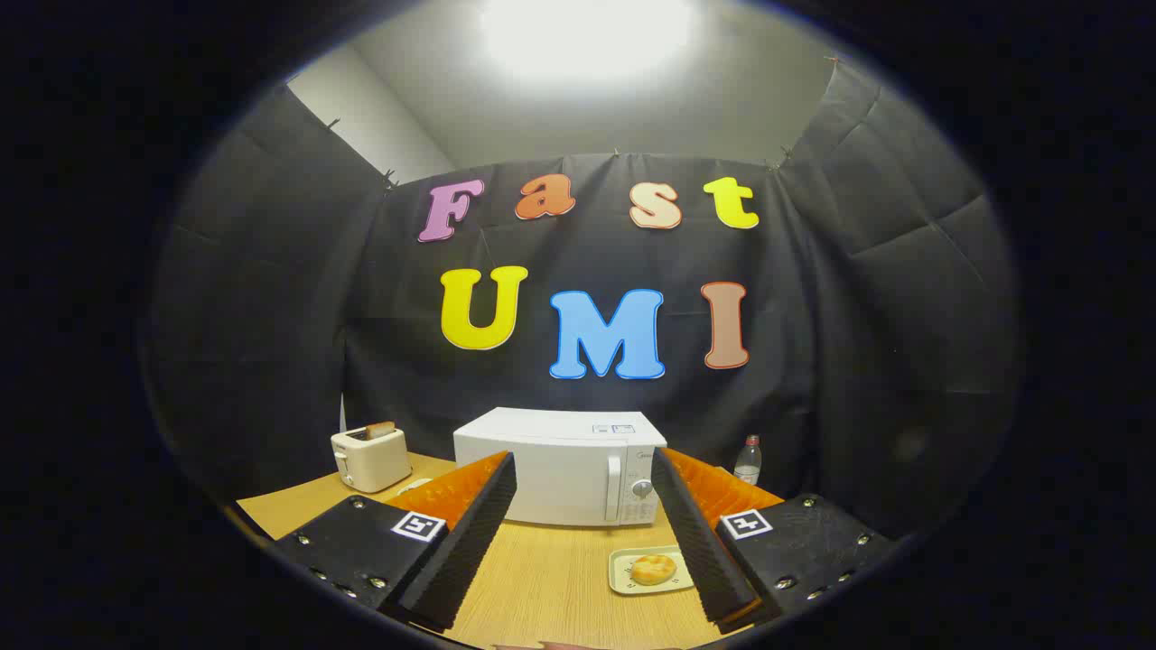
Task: Open the microwave, put the food inside, and close the microwave door.
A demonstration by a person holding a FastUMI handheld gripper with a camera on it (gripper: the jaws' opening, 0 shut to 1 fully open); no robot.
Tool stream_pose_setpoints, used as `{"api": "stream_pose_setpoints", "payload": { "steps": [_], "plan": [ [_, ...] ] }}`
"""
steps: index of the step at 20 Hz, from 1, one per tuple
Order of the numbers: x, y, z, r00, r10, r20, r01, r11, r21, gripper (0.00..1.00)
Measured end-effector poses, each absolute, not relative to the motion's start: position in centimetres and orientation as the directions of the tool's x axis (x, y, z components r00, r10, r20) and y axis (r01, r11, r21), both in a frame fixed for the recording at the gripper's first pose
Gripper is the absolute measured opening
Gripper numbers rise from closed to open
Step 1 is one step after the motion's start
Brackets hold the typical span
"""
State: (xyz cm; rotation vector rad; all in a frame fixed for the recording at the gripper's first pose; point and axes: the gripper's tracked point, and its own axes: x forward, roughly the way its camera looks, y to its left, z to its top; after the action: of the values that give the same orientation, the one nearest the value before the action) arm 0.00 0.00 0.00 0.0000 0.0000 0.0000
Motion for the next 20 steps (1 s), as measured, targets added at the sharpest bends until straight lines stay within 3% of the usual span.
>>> {"api": "stream_pose_setpoints", "payload": {
  "steps": [20],
  "plan": [
    [0.87,-0.34,-0.74,1.000,-0.019,-0.023,0.019,1.000,0.009,0.95]
  ]
}}
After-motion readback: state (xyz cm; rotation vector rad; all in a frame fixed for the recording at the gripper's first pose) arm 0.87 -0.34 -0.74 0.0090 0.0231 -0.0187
